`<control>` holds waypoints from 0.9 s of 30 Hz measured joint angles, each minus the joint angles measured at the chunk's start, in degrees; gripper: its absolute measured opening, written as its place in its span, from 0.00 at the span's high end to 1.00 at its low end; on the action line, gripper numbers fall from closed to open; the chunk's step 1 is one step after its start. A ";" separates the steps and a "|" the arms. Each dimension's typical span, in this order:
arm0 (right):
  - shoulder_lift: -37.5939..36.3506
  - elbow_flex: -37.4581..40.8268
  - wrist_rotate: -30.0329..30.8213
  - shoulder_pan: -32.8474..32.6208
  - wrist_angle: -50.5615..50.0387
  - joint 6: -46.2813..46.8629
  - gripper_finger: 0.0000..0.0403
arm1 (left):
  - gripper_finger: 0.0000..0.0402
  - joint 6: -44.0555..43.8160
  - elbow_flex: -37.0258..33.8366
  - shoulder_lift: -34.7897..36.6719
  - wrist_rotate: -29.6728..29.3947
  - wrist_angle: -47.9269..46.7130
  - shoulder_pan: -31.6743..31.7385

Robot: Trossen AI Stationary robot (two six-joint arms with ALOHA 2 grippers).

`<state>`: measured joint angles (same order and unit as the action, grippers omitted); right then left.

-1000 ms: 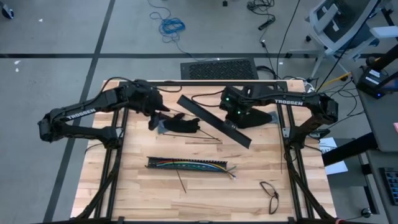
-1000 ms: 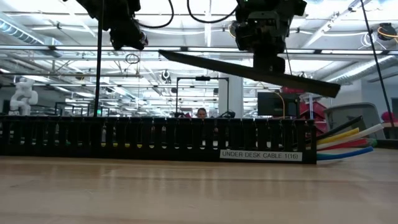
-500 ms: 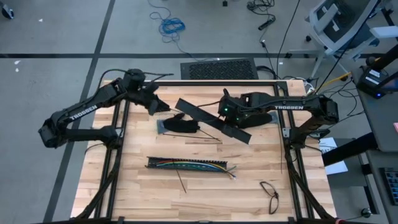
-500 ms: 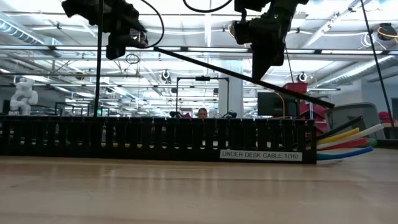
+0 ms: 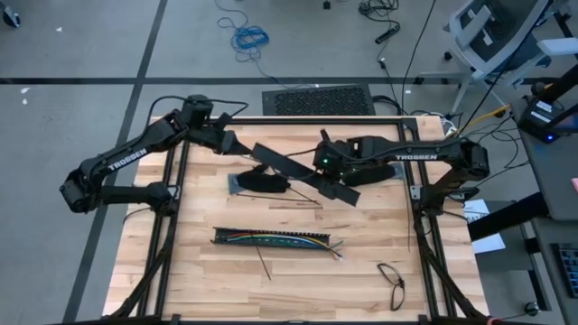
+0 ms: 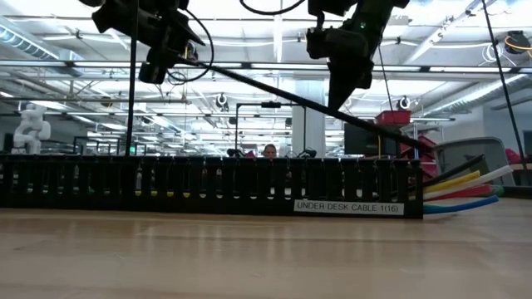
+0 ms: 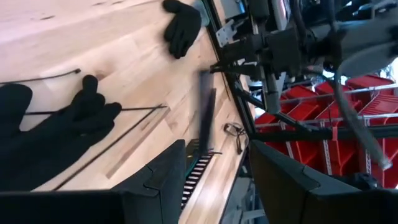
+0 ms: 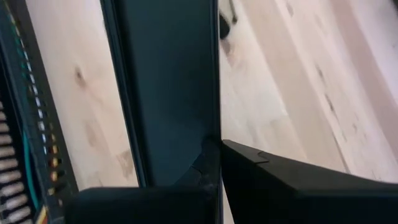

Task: Ziptie cables
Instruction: Close the cable duct

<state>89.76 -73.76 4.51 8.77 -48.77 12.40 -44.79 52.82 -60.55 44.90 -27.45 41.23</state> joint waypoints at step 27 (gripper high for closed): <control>0.89 0.02 0.02 -1.59 6.56 -2.57 1.00 | 0.57 -2.65 0.00 -1.39 1.39 -0.54 -3.42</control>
<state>90.65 -73.73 4.54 7.18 -42.22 9.82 -47.44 52.82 -61.94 46.29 -27.99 37.81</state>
